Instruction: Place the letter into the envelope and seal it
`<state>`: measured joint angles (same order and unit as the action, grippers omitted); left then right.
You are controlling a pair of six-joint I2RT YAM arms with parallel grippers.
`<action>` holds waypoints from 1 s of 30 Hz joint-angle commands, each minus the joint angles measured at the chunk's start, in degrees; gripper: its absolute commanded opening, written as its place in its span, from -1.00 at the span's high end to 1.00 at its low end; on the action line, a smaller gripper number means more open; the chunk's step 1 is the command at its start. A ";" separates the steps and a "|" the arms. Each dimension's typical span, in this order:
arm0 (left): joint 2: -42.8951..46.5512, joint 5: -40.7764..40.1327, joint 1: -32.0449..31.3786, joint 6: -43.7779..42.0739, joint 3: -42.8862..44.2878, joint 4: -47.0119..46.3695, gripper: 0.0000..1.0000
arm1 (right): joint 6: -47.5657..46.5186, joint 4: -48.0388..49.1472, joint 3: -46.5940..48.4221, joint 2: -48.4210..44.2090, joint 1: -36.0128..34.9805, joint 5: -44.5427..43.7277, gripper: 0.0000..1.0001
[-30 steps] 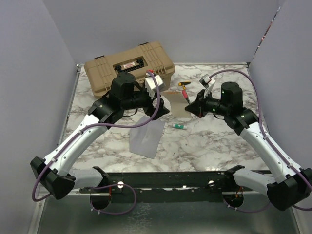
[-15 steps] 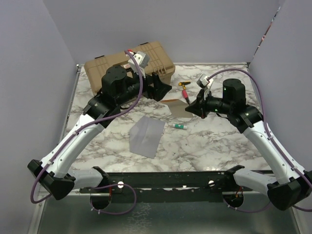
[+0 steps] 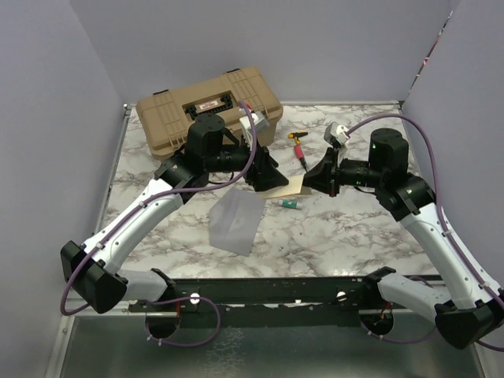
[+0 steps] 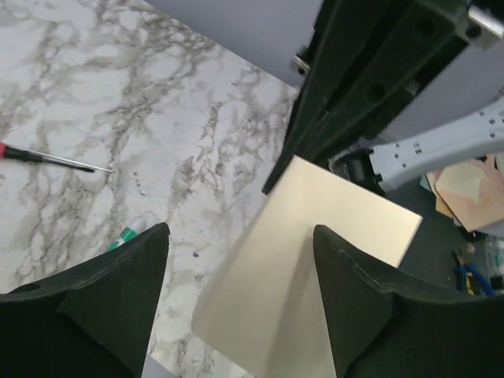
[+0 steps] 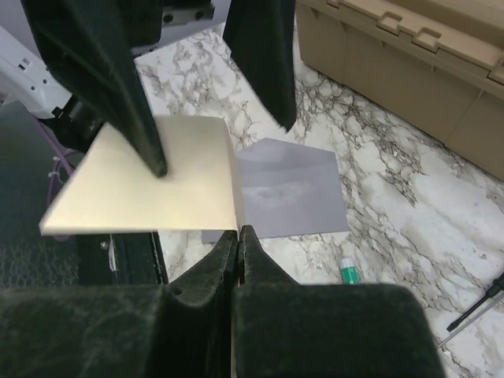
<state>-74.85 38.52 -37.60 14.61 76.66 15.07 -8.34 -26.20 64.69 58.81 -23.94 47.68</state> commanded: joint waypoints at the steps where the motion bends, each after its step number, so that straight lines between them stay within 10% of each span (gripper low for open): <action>1: 2.95 13.19 -0.01 -5.13 -3.83 -1.24 -0.52 | 3.00 0.21 3.41 0.42 -0.39 1.32 0.99; 15: 3.45 14.02 -0.01 -9.80 -6.26 -1.38 -0.44 | 2.45 -1.58 4.54 0.20 -0.35 10.33 0.99; 30: 3.02 27.69 0.16 -15.94 -10.02 -0.66 0.63 | -3.88 -6.09 2.59 -0.74 -0.39 15.21 0.99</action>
<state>-72.69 60.16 -37.56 1.96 67.64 14.55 -10.17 -30.35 67.51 59.35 -23.94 59.31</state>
